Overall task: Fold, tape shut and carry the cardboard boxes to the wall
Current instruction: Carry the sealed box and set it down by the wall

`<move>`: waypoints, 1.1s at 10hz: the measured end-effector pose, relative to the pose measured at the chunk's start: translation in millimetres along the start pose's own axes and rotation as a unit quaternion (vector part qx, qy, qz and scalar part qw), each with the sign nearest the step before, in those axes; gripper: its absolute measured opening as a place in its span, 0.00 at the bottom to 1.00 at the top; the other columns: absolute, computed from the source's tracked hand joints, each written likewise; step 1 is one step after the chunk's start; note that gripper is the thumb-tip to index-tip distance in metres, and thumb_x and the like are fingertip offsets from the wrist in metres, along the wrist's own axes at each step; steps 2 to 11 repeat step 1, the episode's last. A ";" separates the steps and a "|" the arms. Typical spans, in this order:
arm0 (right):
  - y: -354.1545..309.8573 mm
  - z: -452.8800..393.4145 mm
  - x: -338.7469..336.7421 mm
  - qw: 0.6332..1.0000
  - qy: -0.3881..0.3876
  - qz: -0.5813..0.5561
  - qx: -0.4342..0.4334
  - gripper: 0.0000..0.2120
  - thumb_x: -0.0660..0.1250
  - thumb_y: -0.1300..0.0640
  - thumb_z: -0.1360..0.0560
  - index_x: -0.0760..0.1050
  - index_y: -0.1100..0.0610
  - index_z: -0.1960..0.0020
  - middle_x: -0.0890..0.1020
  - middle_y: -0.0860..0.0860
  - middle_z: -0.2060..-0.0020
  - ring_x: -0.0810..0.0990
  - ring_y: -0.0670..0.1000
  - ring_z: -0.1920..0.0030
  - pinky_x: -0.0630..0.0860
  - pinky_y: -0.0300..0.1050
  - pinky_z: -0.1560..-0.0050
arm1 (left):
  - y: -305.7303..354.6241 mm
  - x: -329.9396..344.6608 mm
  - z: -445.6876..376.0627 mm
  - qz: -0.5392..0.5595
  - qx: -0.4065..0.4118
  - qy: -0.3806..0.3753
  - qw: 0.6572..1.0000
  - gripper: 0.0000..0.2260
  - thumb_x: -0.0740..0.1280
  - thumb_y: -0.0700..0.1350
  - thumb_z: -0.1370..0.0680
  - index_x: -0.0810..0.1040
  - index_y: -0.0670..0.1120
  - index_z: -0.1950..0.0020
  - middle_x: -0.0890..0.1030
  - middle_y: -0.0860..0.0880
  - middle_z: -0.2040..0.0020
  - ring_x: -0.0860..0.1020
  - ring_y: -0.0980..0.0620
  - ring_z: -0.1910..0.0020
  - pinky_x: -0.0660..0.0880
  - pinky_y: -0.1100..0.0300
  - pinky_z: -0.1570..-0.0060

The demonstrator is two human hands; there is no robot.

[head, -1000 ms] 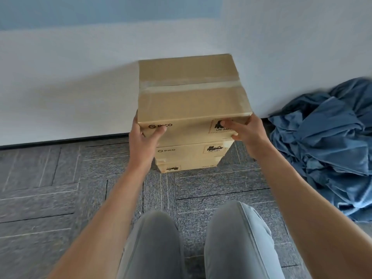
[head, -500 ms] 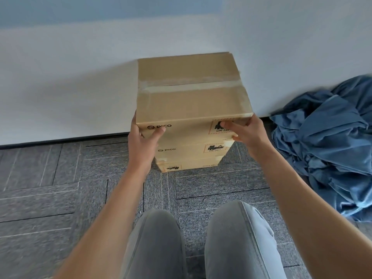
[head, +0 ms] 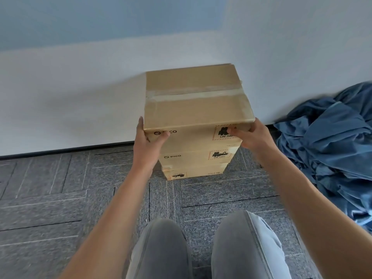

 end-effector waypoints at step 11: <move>-12.5 21.2 -27.6 1.000 0.023 0.016 0.009 0.40 0.80 0.40 0.31 0.71 0.52 0.25 0.84 0.47 0.40 0.83 0.48 0.42 0.81 0.56 0.38 | 20.3 -3.7 17.2 -0.128 0.054 0.050 0.989 0.48 0.75 0.56 0.23 0.45 0.53 0.15 0.56 0.50 0.16 0.55 0.50 0.17 0.58 0.43 0.20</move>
Point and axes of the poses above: each hand's wrist, its own z-axis away from the middle knuckle, its own x-axis out of the palm, y = z × x, the point moved 7 cm from there along -z, towards the middle knuckle
